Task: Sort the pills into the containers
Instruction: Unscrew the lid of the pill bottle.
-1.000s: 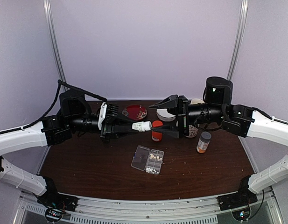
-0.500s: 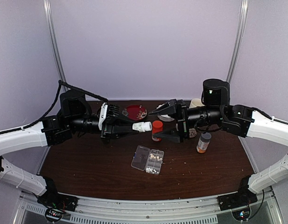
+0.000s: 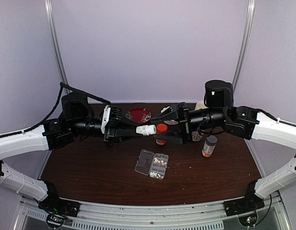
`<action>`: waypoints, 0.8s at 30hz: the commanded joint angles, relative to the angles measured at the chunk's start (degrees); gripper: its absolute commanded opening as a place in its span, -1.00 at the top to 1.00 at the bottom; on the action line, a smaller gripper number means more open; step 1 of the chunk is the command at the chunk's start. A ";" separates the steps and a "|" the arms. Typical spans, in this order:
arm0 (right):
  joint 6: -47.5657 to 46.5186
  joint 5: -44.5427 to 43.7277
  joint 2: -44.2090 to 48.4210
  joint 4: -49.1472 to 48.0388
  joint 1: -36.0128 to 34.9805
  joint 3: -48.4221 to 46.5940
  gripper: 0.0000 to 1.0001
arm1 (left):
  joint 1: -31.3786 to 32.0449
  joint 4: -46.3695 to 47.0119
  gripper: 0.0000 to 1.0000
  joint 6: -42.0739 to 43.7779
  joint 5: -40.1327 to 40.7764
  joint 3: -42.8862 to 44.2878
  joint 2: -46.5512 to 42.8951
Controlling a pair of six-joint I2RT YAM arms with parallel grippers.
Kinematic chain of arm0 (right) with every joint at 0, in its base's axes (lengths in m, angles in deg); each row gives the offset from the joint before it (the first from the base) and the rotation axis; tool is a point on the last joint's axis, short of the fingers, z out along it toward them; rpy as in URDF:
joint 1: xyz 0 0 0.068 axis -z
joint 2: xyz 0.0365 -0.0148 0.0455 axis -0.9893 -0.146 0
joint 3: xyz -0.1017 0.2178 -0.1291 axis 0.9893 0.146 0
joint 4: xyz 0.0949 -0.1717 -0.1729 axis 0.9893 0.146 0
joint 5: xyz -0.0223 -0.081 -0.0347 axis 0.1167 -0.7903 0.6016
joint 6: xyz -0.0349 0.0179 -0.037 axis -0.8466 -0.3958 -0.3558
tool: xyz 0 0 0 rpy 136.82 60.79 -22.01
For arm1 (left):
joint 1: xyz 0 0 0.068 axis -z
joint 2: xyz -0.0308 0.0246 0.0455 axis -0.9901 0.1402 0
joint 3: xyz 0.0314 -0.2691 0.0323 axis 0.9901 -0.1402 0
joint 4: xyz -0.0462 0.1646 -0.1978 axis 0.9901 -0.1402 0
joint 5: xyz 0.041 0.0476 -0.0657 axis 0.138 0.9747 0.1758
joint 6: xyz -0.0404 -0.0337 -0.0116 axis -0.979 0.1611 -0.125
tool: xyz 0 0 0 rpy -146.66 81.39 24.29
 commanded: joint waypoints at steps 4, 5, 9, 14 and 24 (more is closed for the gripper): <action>-0.63 0.11 -0.60 -1.12 -0.45 -1.47 0.03 | 0.24 2.96 0.85 0.13 -0.50 0.21 0.25; -0.59 0.11 -0.63 -1.20 -0.50 -1.54 0.04 | 0.27 2.95 0.85 0.13 -0.54 0.21 0.24; -0.39 0.11 -0.82 -1.82 -0.61 -1.64 0.14 | 0.20 3.18 0.85 -0.01 -0.62 0.29 0.27; -0.50 0.18 -0.82 -2.23 -0.63 -1.55 0.32 | 0.21 3.32 0.85 -0.22 -0.72 0.22 0.34; -3.18 0.01 -1.09 -0.94 -0.89 -2.54 0.79 | 0.28 3.67 0.85 -0.84 -0.88 -0.12 0.17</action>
